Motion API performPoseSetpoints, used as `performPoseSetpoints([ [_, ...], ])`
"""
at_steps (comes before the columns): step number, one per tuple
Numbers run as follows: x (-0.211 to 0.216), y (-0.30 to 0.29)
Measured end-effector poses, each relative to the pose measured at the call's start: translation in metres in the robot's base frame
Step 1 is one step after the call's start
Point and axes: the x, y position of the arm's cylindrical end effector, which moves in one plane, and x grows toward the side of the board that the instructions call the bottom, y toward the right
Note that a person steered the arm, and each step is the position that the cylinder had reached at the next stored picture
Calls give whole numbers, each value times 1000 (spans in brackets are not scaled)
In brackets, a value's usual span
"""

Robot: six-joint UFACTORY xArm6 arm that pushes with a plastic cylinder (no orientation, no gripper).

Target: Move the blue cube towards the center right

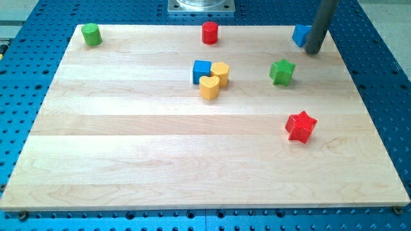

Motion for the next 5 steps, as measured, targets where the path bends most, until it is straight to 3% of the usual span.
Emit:
performPoseSetpoints([
  [1,42,-92],
  [2,103,-141],
  [3,108,-148],
  [4,127,-265],
  [5,127,-334],
])
